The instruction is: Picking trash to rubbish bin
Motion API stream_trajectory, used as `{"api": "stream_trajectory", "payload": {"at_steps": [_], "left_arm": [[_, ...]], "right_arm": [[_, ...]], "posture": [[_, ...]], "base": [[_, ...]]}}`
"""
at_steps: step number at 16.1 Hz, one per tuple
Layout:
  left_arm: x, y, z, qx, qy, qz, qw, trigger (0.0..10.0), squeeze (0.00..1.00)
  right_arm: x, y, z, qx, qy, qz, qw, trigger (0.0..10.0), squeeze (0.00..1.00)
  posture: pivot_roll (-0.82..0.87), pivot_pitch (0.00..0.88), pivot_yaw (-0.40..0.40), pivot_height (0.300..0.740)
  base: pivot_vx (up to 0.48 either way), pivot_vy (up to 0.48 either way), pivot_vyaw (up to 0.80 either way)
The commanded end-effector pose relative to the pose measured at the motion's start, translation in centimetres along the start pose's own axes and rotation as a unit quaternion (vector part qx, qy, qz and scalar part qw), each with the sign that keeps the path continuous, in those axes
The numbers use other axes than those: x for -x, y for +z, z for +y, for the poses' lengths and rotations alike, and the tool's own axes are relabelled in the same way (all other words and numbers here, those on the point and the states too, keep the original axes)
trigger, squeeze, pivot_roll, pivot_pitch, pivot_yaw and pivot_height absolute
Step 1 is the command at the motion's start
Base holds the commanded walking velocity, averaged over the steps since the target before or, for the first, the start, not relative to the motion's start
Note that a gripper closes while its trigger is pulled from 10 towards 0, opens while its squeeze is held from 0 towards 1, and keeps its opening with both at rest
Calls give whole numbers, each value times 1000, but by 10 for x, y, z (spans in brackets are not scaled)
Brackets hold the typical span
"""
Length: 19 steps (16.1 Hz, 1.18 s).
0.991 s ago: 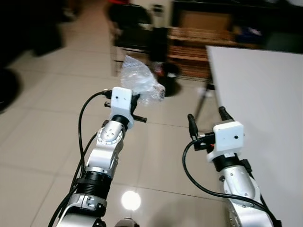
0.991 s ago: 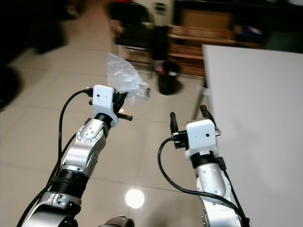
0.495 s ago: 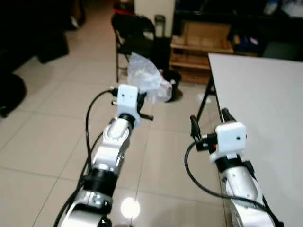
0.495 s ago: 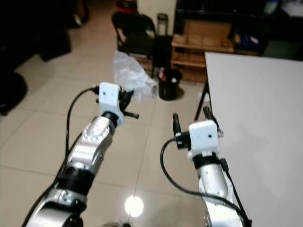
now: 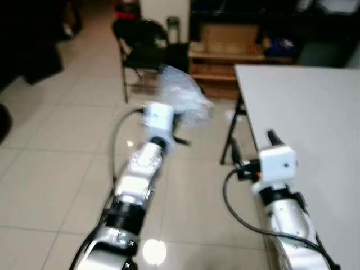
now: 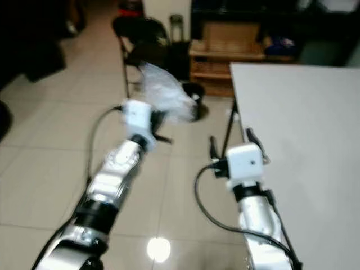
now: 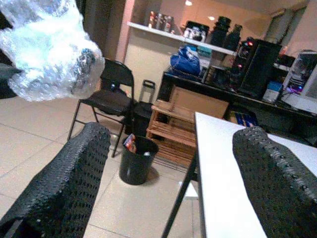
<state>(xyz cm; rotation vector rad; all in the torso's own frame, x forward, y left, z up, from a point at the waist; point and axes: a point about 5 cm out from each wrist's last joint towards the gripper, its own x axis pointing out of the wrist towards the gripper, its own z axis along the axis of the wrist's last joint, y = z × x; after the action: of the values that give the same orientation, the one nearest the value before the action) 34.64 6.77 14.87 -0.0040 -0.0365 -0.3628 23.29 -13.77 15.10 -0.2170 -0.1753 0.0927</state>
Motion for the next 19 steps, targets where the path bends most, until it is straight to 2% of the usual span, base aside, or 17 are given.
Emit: {"api": "stream_trajectory", "payload": {"at_steps": [1, 19], "left_arm": [[1, 4, 14, -8, 17, -5, 1000, 0, 0], [-1, 4, 12, -12, 12, -6, 1000, 0, 0]], "right_arm": [[-1, 6, 4, -7, 3, -12, 1000, 10000, 0], [-2, 6, 5, -9, 6, -14, 1000, 10000, 0]], "posture": [[59, 77, 10, 740], [60, 75, 14, 740]], "base": [[465, 0, 0], [465, 0, 0]]}}
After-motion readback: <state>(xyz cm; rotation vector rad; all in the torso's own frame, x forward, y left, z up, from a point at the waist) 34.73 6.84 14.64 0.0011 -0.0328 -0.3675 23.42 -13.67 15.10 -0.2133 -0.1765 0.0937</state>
